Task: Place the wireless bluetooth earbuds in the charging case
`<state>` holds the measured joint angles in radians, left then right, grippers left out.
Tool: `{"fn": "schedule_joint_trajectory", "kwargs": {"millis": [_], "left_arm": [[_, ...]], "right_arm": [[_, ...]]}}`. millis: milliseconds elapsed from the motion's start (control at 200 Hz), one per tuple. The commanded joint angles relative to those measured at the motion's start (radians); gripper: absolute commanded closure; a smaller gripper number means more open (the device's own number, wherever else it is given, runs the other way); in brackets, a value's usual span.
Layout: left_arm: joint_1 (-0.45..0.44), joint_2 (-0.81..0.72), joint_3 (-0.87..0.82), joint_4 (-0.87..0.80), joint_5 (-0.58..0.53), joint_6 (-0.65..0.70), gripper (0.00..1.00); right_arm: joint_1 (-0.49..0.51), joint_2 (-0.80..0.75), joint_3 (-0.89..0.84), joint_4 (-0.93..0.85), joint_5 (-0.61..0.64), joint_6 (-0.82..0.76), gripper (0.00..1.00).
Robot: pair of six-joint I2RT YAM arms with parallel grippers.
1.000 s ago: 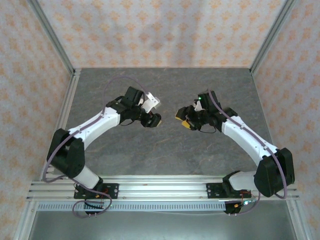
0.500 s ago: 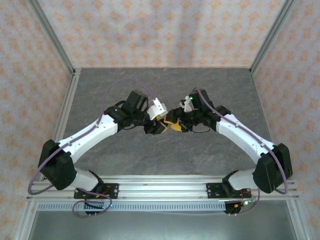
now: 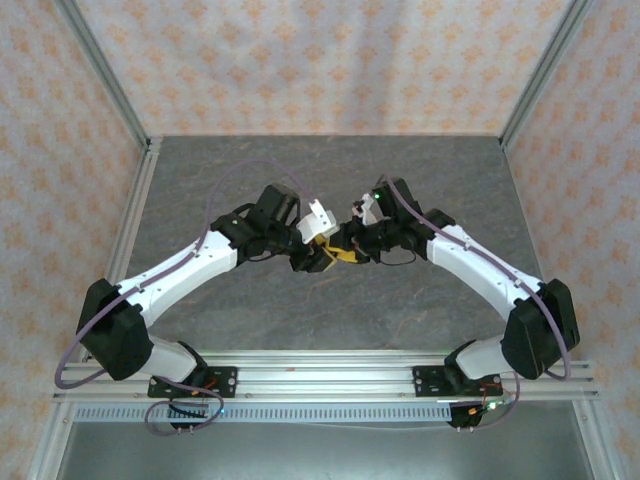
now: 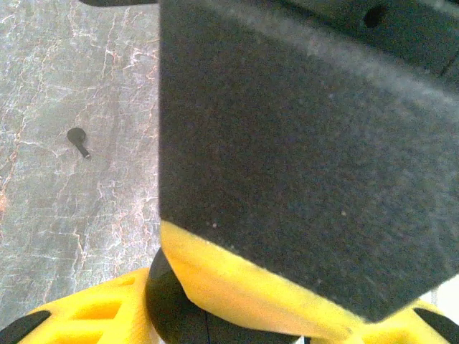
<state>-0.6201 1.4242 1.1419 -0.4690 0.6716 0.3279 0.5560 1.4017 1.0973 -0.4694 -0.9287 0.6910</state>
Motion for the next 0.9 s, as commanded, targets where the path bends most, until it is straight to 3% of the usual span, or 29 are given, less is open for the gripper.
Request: {"fn": "schedule_joint_trajectory", "kwargs": {"millis": [0, 200, 300, 380, 460, 665, 896], "left_arm": [[-0.010, -0.023, 0.030, -0.004, -0.003, 0.014, 0.53], [-0.012, -0.033, 0.032, 0.000, -0.021, 0.007, 0.51], [-0.012, -0.039, 0.033, 0.021, -0.081, -0.041, 0.45], [-0.009, -0.031, 0.049, 0.023, -0.134, -0.099, 0.39], [0.008, -0.033, 0.069, 0.033, -0.140, -0.163, 0.34], [0.094, -0.081, 0.109, 0.102, -0.033, -0.358, 0.23], [0.219, -0.139, 0.118, 0.220, 0.124, -0.614, 0.24]], "right_arm": [[0.004, 0.017, 0.022, -0.003, -0.008, -0.011, 0.73], [0.004, 0.011, 0.013, 0.035, -0.018, 0.006, 0.88], [0.004, -0.008, 0.002, 0.079, -0.003, 0.023, 0.94], [0.003, -0.042, -0.013, 0.132, 0.043, 0.037, 1.00], [0.003, -0.095, -0.044, 0.199, 0.119, 0.056, 1.00], [0.003, -0.227, -0.106, 0.298, 0.275, 0.030, 1.00], [-0.013, -0.354, -0.170, 0.534, 0.333, 0.025, 1.00]]}}
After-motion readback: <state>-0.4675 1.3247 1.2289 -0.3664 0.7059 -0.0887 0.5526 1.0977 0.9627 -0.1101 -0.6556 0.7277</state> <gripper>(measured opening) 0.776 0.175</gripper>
